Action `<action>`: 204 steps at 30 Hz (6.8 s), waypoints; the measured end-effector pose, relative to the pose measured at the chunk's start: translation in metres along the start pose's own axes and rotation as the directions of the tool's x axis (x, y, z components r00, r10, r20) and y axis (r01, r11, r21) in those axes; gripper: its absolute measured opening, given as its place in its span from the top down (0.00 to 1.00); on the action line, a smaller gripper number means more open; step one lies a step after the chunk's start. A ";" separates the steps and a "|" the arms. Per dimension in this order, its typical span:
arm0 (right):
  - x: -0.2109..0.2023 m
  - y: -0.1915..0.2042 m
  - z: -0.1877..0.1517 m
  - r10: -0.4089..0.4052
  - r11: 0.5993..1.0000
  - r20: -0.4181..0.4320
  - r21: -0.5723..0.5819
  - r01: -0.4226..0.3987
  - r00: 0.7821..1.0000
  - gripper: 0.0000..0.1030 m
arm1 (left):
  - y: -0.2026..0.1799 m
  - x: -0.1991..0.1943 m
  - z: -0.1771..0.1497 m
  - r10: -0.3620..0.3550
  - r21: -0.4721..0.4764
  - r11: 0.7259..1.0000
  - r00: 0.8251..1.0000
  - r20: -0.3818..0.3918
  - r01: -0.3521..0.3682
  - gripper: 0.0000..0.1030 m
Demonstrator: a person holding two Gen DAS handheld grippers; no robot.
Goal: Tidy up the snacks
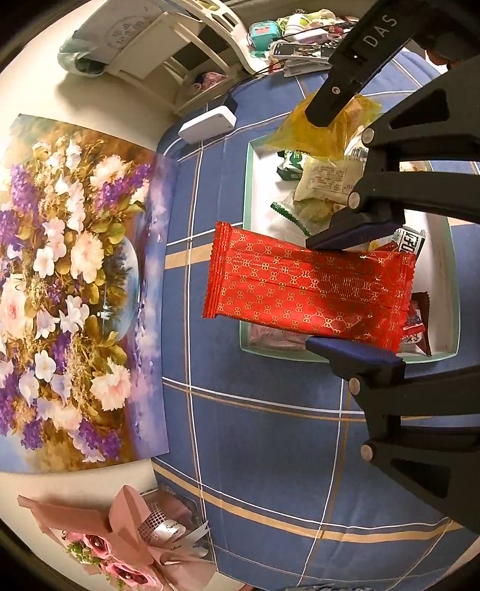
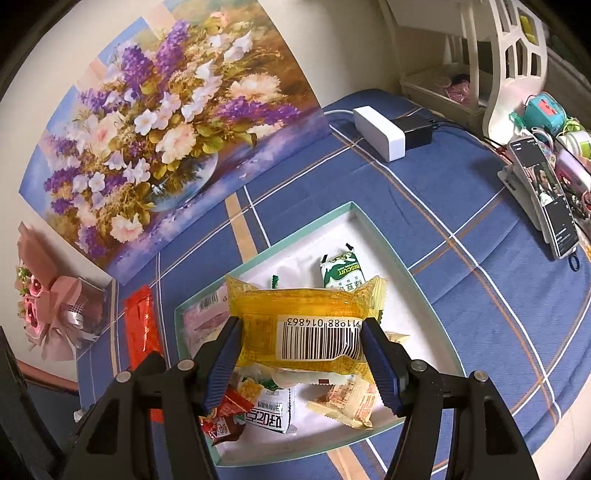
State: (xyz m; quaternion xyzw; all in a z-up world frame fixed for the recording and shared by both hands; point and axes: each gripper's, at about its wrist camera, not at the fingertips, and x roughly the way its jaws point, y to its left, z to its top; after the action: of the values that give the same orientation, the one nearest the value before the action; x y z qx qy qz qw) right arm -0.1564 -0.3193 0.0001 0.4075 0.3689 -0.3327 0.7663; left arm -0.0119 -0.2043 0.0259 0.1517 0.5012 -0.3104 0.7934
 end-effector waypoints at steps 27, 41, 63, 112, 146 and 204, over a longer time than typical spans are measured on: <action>0.031 -0.003 -0.006 -0.005 1.000 -0.098 0.018 0.007 0.995 0.33 | -0.026 0.038 -0.010 -0.040 0.056 0.997 0.995 -0.087 0.045 0.53; 0.045 -0.007 -0.007 0.000 1.000 -0.124 0.029 0.004 0.992 0.33 | -0.022 0.041 -0.012 -0.029 0.045 0.998 0.993 -0.114 0.034 0.53; 0.021 0.002 0.000 0.037 0.999 -0.095 0.004 -0.037 0.995 0.29 | 0.029 0.014 0.003 0.056 -0.105 0.992 0.996 -0.073 -0.064 0.34; -0.010 0.051 -0.045 -0.012 0.969 -0.020 -0.247 0.007 1.000 0.00 | 0.072 -0.013 -0.038 0.310 -0.138 0.938 0.947 -0.080 -0.318 0.09; -0.046 0.046 -0.109 -0.002 0.948 0.015 -0.318 0.007 1.000 0.00 | 0.105 -0.056 -0.100 0.305 -0.179 0.932 0.949 -0.082 -0.315 0.09; -0.038 0.042 -0.110 -0.016 0.948 -0.004 -0.318 0.014 1.000 0.00 | 0.115 -0.050 -0.104 0.292 -0.196 0.930 0.949 -0.117 -0.310 0.09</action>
State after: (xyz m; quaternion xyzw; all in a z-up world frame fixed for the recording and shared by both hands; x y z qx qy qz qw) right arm -0.1742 -0.1966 0.0039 0.2770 0.4233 -0.2734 0.8182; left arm -0.0260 -0.0424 0.0158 0.1546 0.5355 -0.1230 0.8211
